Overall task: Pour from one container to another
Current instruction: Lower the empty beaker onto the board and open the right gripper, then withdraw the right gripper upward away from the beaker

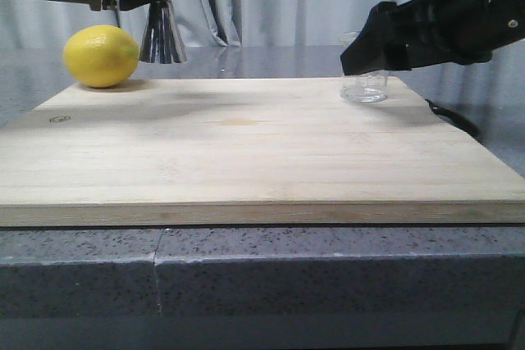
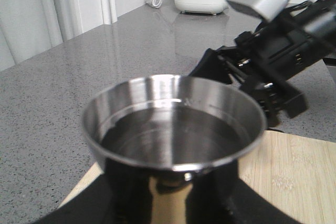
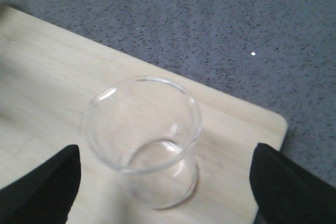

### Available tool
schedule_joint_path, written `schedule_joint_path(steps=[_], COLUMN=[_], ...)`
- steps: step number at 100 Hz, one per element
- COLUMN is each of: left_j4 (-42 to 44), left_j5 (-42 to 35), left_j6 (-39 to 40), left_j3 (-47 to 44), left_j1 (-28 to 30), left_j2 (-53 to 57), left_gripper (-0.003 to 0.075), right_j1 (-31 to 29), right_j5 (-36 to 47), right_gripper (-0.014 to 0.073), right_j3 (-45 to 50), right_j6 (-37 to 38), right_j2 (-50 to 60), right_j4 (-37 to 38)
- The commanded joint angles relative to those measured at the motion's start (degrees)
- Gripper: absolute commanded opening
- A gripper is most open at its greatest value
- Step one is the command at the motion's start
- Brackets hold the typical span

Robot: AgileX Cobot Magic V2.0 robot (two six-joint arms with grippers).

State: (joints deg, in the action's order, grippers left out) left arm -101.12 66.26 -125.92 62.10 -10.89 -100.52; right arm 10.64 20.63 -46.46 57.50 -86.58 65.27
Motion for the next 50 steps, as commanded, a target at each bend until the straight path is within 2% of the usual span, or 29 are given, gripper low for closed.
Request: schedule_joint_path(steps=[1, 8, 26, 50], left_j4=[-5.7, -5.7, -5.7, -5.7], left_j5=[5.1, 5.1, 5.1, 5.1], left_j6=[0.5, 0.5, 0.5, 0.5], left_j3=[1.8, 1.8, 1.8, 1.8], left_j1=[-0.6, -0.6, -0.6, -0.6], left_j2=[2.9, 2.9, 2.9, 2.9], left_gripper=[0.0206, 0.0206, 0.0206, 0.0206], right_j1=[0.3, 0.3, 0.3, 0.3], right_j5=[0.8, -1.5, -6.3, -7.3], right_gripper=[0.0598, 0.0598, 0.0598, 0.0598], right_j3=[-0.4, 0.1, 3.5, 11.4], right_j6=[13.0, 20.5, 31.7, 34.7], right_j2=[4.9, 7.1, 13.6, 23.9], right_j4=[9.1, 14.3, 25.3, 26.4])
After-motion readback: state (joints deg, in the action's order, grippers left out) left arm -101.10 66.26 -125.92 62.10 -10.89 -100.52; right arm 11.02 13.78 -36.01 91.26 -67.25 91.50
